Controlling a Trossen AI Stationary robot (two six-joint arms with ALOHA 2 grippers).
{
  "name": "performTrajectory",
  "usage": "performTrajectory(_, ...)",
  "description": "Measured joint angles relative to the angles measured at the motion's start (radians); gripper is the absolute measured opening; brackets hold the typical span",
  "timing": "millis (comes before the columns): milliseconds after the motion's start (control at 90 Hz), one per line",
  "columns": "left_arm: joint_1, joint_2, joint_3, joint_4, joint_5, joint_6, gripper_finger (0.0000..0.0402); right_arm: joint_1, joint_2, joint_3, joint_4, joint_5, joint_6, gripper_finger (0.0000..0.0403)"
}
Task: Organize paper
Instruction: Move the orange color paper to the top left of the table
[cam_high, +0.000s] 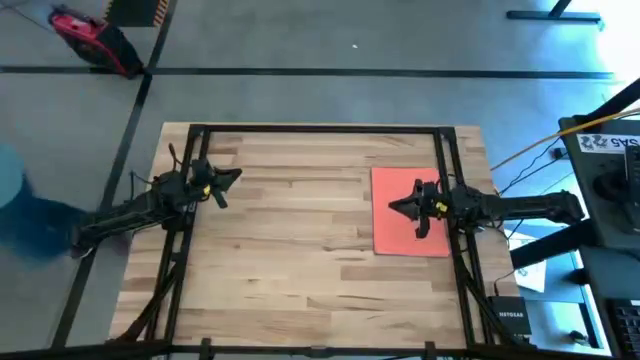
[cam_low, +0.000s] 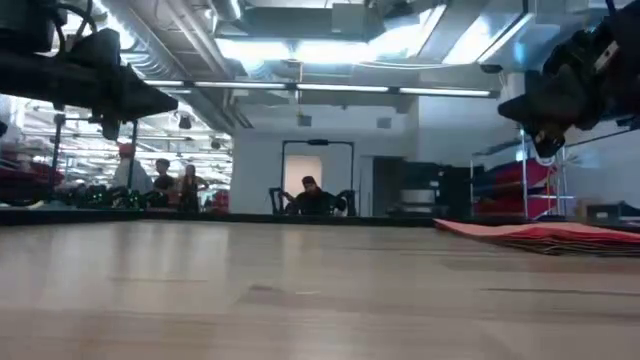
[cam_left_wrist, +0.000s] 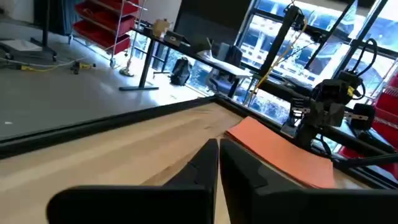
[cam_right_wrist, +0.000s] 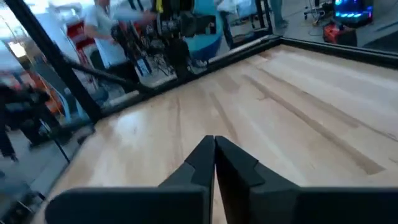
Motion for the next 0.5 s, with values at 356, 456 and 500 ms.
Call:
performTrajectory(356, 0.000, 0.000, 0.000, 0.000, 0.000, 0.000, 0.0000, 0.000, 0.000, 0.000, 0.092, 0.063, 0.003, 0.0000)
performTrajectory(456, 0.000, 0.000, 0.000, 0.000, 0.000, 0.000, 0.0000, 0.000, 0.000, 0.000, 0.097, 0.120, 0.021, 0.0000)
performTrajectory(500, 0.000, 0.000, 0.000, 0.000, 0.000, 0.000, 0.0000, 0.000, 0.000, 0.000, 0.094, 0.123, 0.033, 0.0000)
